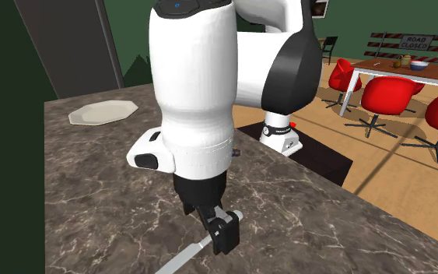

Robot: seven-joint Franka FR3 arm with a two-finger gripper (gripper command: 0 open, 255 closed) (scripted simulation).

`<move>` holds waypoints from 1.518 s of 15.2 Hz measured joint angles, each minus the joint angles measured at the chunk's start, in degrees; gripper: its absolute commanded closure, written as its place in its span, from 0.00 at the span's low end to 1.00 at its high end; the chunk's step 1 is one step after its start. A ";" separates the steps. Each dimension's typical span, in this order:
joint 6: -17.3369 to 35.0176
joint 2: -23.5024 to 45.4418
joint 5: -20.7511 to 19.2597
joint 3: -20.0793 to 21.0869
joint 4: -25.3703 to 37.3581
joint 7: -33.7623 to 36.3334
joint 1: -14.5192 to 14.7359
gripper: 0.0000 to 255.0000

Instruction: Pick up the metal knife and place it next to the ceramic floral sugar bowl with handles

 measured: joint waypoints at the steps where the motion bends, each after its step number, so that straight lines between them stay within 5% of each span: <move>1: 0.56 0.38 -0.20 -0.05 -0.21 0.21 0.13 0.00; 11: 3.45 2.01 -1.06 -0.46 -1.58 0.74 0.34 0.00; 12: 3.45 2.01 -1.06 -0.46 -1.58 0.74 0.34 1.00; 23: 3.21 1.92 -1.01 -0.40 -1.35 0.73 0.37 1.00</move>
